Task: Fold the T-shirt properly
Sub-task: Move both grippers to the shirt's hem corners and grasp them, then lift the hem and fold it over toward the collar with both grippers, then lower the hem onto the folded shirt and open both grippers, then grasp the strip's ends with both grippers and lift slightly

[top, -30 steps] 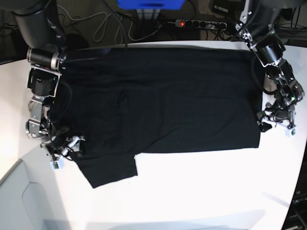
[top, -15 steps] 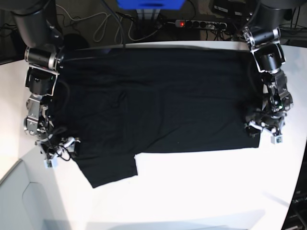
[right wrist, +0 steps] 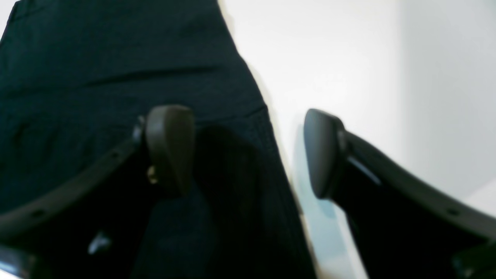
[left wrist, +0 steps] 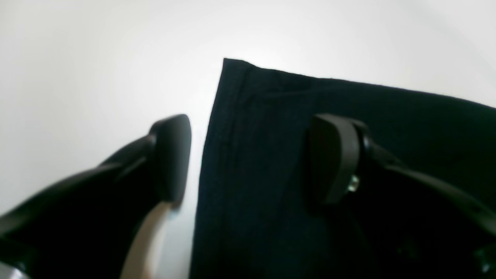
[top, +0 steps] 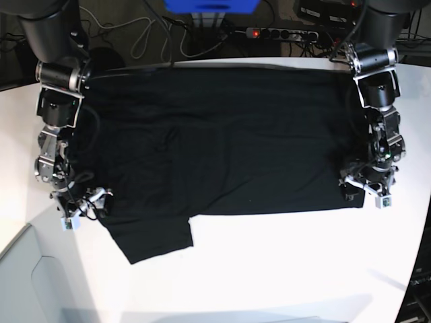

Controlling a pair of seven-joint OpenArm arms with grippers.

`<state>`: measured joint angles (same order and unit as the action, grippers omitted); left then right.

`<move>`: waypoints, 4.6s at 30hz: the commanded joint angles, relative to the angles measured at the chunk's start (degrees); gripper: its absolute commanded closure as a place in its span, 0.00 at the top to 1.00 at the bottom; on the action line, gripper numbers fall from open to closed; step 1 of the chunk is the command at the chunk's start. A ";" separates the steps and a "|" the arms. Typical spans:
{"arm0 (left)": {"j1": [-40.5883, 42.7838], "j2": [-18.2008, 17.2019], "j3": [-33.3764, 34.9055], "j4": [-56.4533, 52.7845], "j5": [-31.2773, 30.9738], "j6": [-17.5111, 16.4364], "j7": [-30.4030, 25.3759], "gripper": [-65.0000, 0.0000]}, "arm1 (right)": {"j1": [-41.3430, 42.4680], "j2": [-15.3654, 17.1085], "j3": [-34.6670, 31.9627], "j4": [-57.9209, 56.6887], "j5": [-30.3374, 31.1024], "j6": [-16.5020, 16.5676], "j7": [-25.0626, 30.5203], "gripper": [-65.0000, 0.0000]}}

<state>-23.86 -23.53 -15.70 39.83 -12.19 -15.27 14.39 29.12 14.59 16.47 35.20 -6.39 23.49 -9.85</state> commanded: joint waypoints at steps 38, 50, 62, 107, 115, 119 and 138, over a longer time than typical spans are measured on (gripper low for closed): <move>13.70 2.30 -13.97 33.97 -0.87 -0.95 19.41 0.00 | -19.50 1.19 3.18 41.59 0.11 -0.23 -2.94 0.00; 26.36 6.34 -14.93 52.34 -0.87 -1.04 20.11 0.00 | -32.68 0.40 7.22 57.15 0.20 2.05 -4.79 0.00; 33.04 11.44 -21.35 56.65 -0.96 -1.04 20.20 0.00 | -36.82 0.66 7.14 53.46 -0.24 2.23 -5.23 0.00; 25.13 11.70 -25.22 53.31 -0.87 -0.86 27.94 0.43 | -36.38 1.81 6.78 58.82 -0.24 2.23 -11.12 0.56; 22.32 11.62 -25.22 48.21 -0.52 -0.78 27.67 0.43 | -36.38 1.81 6.70 58.82 -0.24 2.23 -11.21 0.56; 21.70 11.62 -25.22 46.01 -0.87 -0.95 27.59 0.55 | -36.38 1.81 6.61 58.82 -0.24 2.23 -11.21 0.56; 20.56 12.14 -20.03 45.48 -0.87 -0.78 27.50 0.56 | -35.59 1.81 6.52 58.82 -0.24 2.23 -11.21 0.56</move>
<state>-2.50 -10.50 -35.55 84.47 -12.58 -16.23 43.11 -7.03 15.44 22.79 92.79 -7.29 24.99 -22.31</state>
